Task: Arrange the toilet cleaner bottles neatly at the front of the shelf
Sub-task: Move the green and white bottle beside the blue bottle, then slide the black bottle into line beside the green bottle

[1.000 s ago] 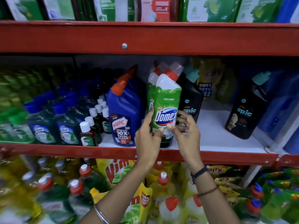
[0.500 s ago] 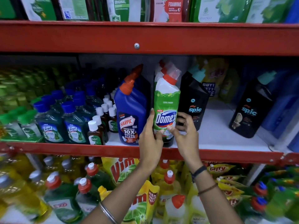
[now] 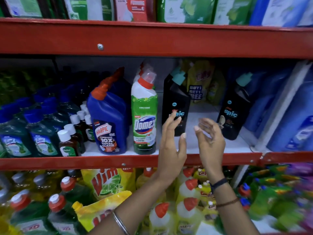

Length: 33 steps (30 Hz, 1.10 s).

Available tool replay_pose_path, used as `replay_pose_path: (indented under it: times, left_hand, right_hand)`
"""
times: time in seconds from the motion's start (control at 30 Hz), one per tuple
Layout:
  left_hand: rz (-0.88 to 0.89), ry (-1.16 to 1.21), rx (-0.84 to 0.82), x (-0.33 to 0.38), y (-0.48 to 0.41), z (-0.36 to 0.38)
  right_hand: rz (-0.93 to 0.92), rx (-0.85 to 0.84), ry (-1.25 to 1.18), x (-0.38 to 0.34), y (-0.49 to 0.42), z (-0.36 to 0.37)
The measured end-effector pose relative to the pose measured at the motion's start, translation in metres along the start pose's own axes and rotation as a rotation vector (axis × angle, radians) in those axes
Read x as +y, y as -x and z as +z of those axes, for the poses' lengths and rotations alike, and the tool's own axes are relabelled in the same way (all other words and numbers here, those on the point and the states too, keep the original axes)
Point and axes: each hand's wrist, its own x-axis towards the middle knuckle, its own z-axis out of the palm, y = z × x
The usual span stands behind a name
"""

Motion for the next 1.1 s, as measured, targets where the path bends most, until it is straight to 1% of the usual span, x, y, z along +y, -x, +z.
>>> replay_pose_path:
  times: [0.07,0.17,0.23,0.33,0.47,0.53,0.67,0.73,0.83,0.93,1.1]
  left_hand:
    - [-0.09,0.069,-0.095,0.003,-0.007,0.024]
    - [-0.213,0.143,-0.233,0.003,-0.022,0.06]
    - [-0.279,0.179,-0.245,-0.002,-0.033,0.084]
    - [-0.392,0.182,-0.263,-0.012,-0.051,0.118]
    - [-0.555,0.19,-0.408,-0.029,-0.077,0.157]
    - [-0.583,0.251,-0.485,-0.035,-0.086,0.171]
    - [-0.538,0.307,-0.573,-0.042,-0.089,0.183]
    - [-0.506,0.283,-0.577,-0.046,-0.089,0.183]
    - [-0.5,0.282,-0.508,-0.048,-0.088,0.179]
    - [-0.525,0.287,-0.403,-0.045,-0.086,0.173]
    - [-0.566,0.275,-0.29,-0.028,-0.074,0.147]
  right_hand:
    - [-0.003,0.097,0.045,0.007,-0.013,-0.024]
    - [-0.002,0.189,0.127,0.02,-0.03,-0.052]
    - [-0.004,0.216,0.184,0.029,-0.041,-0.066]
    - [0.022,0.199,0.274,0.044,-0.063,-0.08]
    - [0.055,0.111,0.33,0.061,-0.089,-0.091]
    - [0.052,0.093,0.323,0.068,-0.097,-0.093]
    - [0.05,0.137,0.321,0.077,-0.105,-0.096]
    - [0.034,0.152,0.306,0.078,-0.106,-0.097]
    - [0.036,0.161,0.26,0.076,-0.107,-0.097]
    - [0.03,0.12,0.243,0.073,-0.105,-0.098]
    - [0.011,0.047,0.188,0.058,-0.093,-0.092]
